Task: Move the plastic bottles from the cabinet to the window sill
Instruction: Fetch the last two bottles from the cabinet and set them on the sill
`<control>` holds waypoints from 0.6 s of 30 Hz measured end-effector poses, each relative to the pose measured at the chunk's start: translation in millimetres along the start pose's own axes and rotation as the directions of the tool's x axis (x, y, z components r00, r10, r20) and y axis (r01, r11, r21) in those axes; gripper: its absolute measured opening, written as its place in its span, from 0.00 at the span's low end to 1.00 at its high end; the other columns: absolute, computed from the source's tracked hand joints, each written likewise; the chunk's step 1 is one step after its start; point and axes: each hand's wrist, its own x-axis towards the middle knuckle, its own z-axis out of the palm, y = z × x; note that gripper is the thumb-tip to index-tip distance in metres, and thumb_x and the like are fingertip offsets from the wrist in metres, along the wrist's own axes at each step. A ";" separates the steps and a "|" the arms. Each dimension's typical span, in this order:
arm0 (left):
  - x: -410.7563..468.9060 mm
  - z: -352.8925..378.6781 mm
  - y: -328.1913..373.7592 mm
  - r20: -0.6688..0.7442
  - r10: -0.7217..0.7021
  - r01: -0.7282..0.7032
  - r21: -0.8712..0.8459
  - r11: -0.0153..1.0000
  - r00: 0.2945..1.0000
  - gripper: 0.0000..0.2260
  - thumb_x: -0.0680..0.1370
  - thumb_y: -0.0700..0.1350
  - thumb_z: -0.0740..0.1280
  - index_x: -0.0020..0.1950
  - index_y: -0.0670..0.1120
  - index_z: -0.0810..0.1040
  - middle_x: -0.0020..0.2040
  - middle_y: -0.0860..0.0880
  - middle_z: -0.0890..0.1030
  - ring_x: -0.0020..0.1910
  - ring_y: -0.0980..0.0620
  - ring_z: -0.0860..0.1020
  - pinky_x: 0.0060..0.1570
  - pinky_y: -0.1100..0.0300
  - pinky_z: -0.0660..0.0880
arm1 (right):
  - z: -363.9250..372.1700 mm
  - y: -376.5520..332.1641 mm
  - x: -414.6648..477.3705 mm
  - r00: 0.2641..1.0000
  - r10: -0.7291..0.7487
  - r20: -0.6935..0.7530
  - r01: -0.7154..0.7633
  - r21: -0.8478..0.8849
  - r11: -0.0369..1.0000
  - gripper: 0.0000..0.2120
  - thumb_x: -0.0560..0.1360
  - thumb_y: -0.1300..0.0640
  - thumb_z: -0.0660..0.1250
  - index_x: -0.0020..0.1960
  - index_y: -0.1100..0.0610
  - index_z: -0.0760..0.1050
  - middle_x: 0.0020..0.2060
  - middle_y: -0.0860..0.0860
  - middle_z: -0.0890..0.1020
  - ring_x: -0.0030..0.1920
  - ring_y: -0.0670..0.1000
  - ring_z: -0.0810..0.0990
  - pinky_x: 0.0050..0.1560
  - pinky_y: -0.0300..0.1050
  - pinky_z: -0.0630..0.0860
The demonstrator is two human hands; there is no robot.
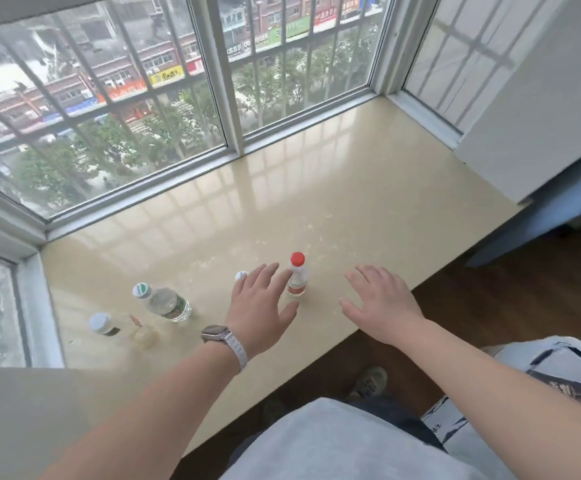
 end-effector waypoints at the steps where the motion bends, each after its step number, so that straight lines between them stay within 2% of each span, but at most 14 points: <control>1: 10.0 -0.1 9.8 0.002 0.025 -0.025 0.012 1.000 1.000 0.24 0.79 0.56 0.65 0.74 0.53 0.68 0.75 0.47 0.69 0.75 0.44 0.63 0.74 0.46 0.55 | -3.4 11.0 -0.5 1.000 0.008 -0.011 -0.008 0.015 1.000 0.28 0.78 0.39 0.54 0.72 0.52 0.67 0.71 0.53 0.71 0.70 0.55 0.66 0.68 0.51 0.64; 8: 85.9 13.3 100.8 0.067 0.159 -0.164 0.077 0.983 0.985 0.25 0.79 0.56 0.64 0.76 0.53 0.67 0.77 0.48 0.67 0.76 0.46 0.62 0.75 0.47 0.54 | -26.3 106.9 -6.9 0.990 0.117 -0.081 -0.106 0.128 0.986 0.30 0.78 0.38 0.52 0.75 0.52 0.64 0.75 0.54 0.66 0.74 0.55 0.61 0.73 0.52 0.56; 18: 190.5 55.2 253.0 0.129 0.410 -0.426 0.129 0.896 0.903 0.25 0.79 0.56 0.65 0.75 0.51 0.69 0.74 0.46 0.71 0.74 0.42 0.66 0.73 0.43 0.60 | -41.2 261.6 -40.9 0.944 0.284 -0.168 -0.259 0.156 0.953 0.29 0.79 0.39 0.53 0.75 0.54 0.65 0.72 0.55 0.68 0.72 0.57 0.64 0.71 0.54 0.60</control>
